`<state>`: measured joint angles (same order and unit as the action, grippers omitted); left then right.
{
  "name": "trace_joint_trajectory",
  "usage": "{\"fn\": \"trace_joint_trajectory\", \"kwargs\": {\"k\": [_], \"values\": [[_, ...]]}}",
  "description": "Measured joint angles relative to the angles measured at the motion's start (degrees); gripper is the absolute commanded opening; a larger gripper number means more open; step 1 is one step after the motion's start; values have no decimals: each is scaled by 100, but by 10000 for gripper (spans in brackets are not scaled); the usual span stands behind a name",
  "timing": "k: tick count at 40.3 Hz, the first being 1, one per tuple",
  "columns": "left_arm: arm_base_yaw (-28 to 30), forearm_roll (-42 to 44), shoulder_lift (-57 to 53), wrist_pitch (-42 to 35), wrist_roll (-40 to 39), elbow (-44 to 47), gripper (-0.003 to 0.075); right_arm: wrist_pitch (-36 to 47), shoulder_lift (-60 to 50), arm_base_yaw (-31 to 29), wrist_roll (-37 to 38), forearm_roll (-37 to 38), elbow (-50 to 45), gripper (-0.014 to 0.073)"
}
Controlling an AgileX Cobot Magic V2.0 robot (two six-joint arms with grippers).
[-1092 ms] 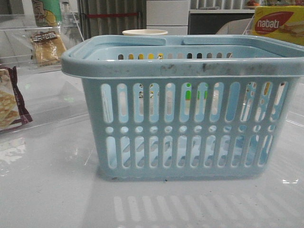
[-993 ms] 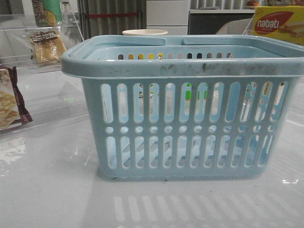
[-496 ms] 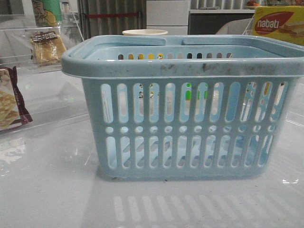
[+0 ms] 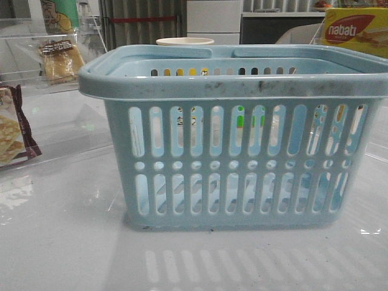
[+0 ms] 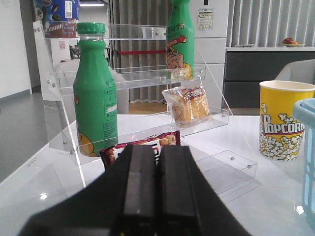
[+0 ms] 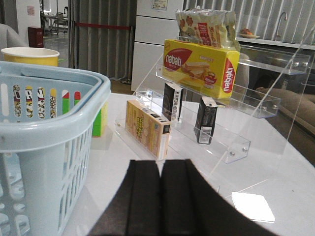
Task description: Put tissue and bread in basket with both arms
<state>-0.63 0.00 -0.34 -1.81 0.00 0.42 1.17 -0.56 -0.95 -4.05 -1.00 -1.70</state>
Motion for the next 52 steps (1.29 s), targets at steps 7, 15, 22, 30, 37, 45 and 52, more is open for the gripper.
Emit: {"fn": "trace_joint_trajectory", "kwargs": {"k": [7, 15, 22, 30, 37, 45, 52], "values": [[0, 0, 0, -223, 0, 0, 91, 109, 0, 0, 0, 0, 0, 56], [0, 0, 0, -303, 0, -391, 91, -13, 0, 0, 0, 0, 327, 56], [0, 136, 61, 568, 0, -1573, 91, -889, 15, 0, 0, 0, 1608, 56], [0, 325, 902, 1558, 0, -2943, 91, -2203, 792, 0, 0, 0, 3220, 56], [0, 337, 1672, 2570, 0, -3781, 91, -3372, 1677, 0, 5, 0, 4057, 56], [0, 345, 2309, 3413, 0, -3955, 91, -4261, 2452, 0, 5, 0, 4174, 56], [0, 288, 2716, 3983, 0, -3941, 91, -4471, 2933, 0, 5, 0, 3976, 56]]}}
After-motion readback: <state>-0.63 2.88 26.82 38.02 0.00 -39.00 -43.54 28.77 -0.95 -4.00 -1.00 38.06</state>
